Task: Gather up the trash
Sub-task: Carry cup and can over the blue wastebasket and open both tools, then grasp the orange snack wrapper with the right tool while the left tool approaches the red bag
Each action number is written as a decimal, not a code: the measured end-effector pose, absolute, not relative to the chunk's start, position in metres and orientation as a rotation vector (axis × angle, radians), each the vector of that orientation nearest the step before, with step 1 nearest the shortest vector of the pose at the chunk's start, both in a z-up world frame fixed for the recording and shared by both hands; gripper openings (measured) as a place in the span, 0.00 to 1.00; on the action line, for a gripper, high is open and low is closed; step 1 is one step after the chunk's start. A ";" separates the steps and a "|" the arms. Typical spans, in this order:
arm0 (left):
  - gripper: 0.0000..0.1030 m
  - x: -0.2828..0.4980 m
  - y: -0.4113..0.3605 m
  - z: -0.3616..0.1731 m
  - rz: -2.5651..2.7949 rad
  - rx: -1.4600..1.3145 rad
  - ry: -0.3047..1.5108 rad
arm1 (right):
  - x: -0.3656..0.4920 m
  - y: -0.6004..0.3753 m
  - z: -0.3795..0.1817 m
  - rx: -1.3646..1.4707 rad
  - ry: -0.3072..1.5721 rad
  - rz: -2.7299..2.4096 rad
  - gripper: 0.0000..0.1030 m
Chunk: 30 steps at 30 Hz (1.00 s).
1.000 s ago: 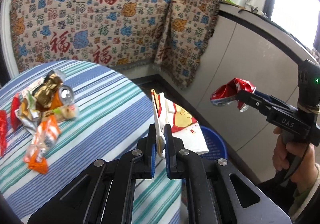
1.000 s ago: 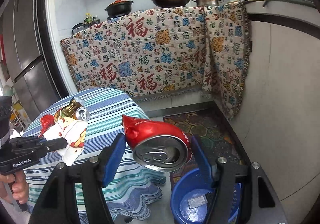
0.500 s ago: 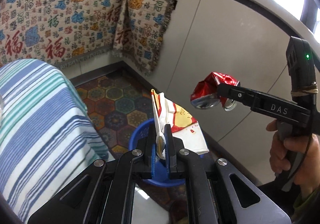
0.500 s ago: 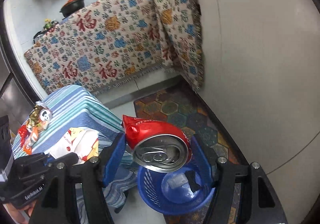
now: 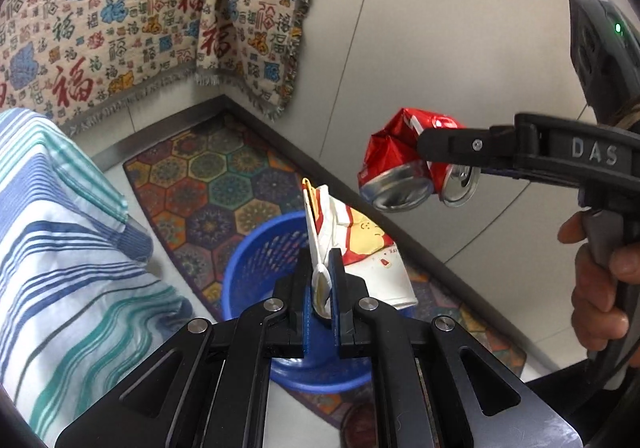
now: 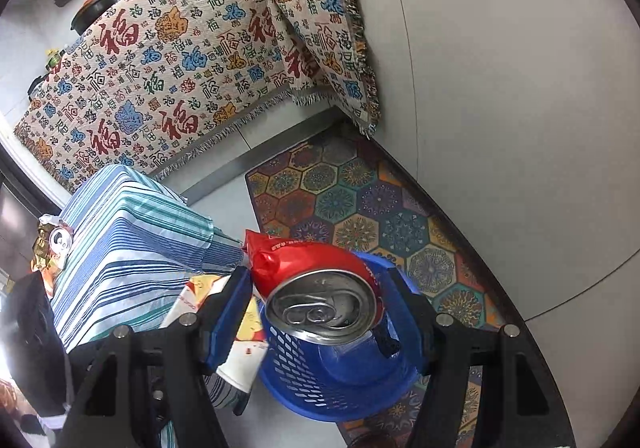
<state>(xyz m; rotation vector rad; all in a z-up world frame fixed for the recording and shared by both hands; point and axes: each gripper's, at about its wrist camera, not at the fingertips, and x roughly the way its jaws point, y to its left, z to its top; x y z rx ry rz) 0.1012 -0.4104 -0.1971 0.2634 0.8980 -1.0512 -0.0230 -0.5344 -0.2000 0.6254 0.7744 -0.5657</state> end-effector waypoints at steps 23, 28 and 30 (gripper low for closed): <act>0.72 0.107 -0.320 -0.146 -0.946 0.168 0.838 | 0.003 -0.494 -0.142 0.381 0.623 -0.594 0.71; 0.75 0.109 -0.240 -0.129 -0.842 0.179 0.825 | 0.022 -0.450 -0.122 0.265 0.579 -0.529 0.71; 0.75 0.111 -0.203 -0.131 -0.774 0.196 0.835 | 0.035 -0.428 -0.117 0.226 0.573 -0.486 0.71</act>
